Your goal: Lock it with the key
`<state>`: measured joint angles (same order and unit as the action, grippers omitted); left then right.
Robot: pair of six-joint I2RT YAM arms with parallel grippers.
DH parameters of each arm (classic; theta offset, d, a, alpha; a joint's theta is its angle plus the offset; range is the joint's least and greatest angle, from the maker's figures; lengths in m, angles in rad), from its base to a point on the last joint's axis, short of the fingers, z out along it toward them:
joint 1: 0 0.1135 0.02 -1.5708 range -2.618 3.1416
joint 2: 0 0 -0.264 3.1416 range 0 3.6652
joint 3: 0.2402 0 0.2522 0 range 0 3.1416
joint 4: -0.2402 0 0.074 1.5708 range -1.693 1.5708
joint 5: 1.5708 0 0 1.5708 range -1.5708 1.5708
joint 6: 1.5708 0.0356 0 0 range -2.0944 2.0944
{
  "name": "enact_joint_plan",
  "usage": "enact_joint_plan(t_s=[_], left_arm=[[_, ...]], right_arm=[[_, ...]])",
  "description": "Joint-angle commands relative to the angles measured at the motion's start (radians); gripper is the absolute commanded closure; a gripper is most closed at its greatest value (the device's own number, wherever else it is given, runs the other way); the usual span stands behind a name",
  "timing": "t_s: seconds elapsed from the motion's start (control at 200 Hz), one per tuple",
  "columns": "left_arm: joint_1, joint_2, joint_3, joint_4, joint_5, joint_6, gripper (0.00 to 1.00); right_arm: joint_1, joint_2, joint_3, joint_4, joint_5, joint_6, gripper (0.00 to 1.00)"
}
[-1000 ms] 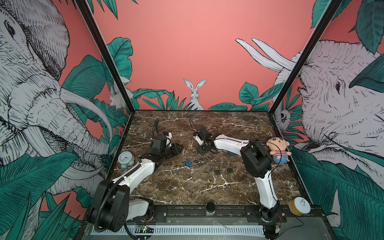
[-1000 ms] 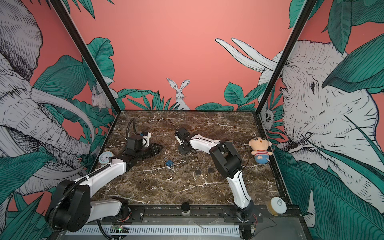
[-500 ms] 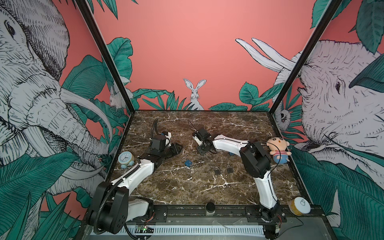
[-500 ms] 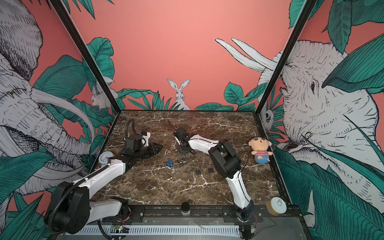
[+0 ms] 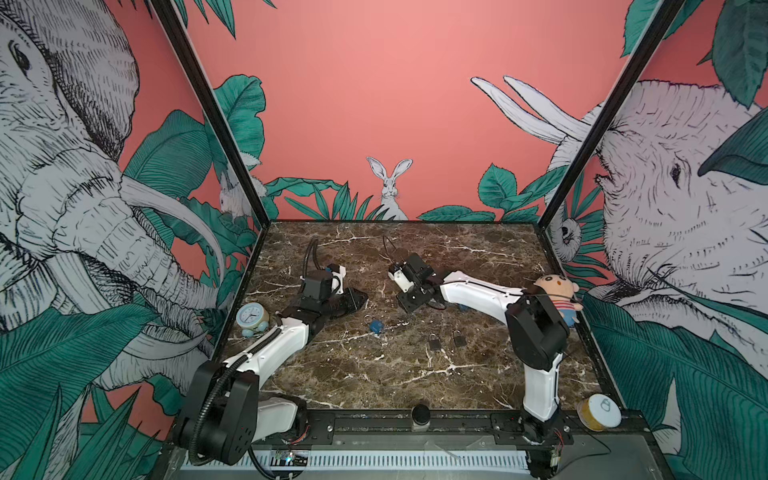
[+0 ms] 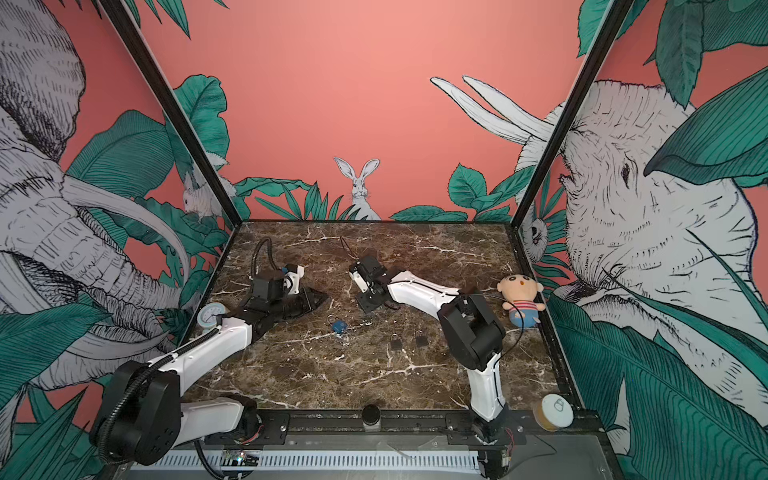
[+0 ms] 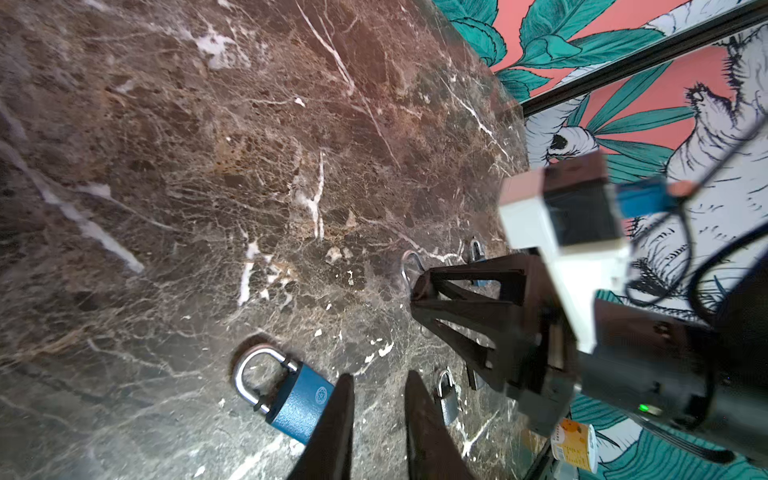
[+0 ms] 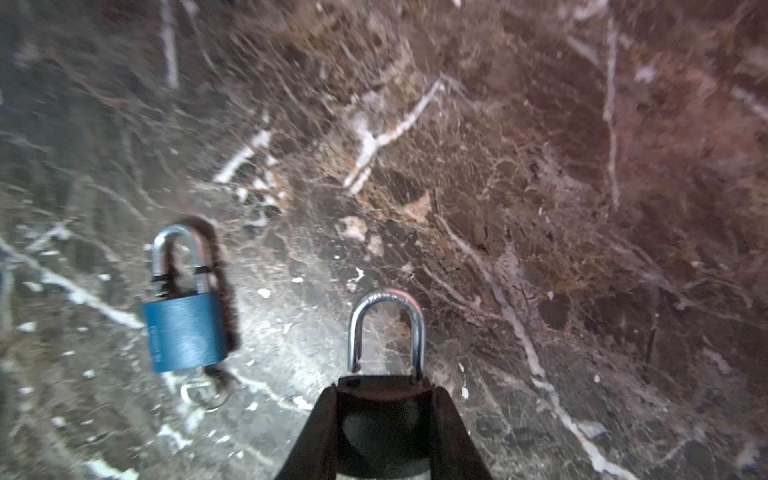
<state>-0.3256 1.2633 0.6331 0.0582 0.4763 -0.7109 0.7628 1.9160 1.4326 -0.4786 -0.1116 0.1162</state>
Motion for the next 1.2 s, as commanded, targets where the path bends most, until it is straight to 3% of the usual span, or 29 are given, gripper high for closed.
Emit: enact_joint_plan(t_s=[0.0,0.35,1.195], left_arm=[[-0.024,0.018,0.011,0.045,0.048,-0.004,0.71],[-0.122,0.092,0.050,0.160,0.100,-0.022,0.64],[-0.136,0.139,0.043,0.229,0.110,-0.048,0.68]], right_arm=[[0.022,-0.066,-0.022,0.018,-0.049,0.025,0.85],[0.070,-0.156,-0.069,0.037,-0.074,0.059,0.85],[0.084,-0.194,-0.061,0.043,-0.092,0.074,0.85]])
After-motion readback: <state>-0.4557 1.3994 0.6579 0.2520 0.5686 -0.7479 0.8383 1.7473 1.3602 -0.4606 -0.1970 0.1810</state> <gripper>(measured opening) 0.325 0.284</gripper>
